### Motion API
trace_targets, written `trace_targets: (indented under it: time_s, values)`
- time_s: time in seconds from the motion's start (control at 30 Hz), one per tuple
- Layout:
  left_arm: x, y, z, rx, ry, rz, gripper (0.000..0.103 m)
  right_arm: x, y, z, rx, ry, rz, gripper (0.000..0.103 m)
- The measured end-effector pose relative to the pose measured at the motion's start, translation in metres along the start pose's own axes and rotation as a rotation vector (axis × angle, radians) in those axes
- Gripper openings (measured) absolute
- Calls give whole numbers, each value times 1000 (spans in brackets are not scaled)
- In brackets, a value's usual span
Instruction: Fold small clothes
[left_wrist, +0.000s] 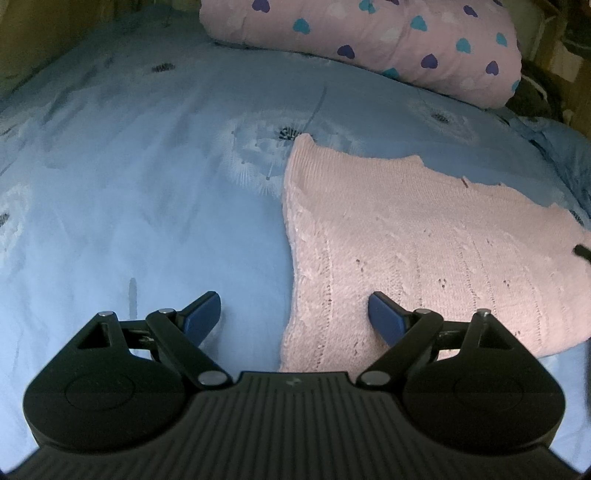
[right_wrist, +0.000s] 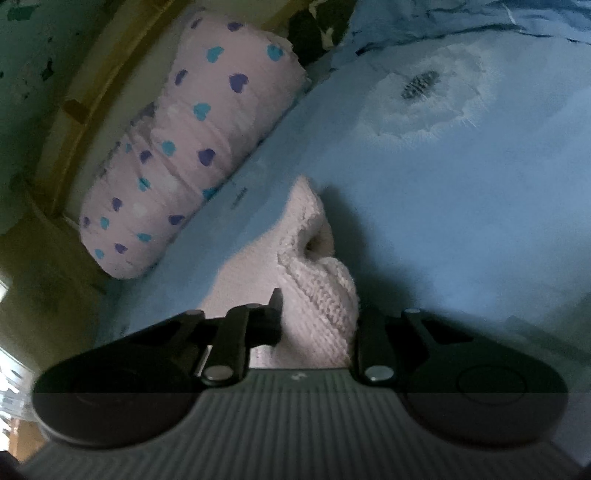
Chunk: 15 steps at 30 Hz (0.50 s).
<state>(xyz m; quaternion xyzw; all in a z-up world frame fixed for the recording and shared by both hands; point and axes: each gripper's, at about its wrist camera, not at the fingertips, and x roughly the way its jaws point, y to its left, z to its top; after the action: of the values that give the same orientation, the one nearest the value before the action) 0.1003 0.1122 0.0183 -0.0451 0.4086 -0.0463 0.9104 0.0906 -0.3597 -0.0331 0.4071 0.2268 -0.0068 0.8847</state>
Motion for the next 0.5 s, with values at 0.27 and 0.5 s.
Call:
trace_targets:
  time_s: [0.27,0.5]
  values:
    - [-5,0,1,12,-17,5,90,-15,37,4,-30,-29,75,22]
    - [-9,6,3,-10,-25,1,90,-20,81,-2,-88,-41,104,22]
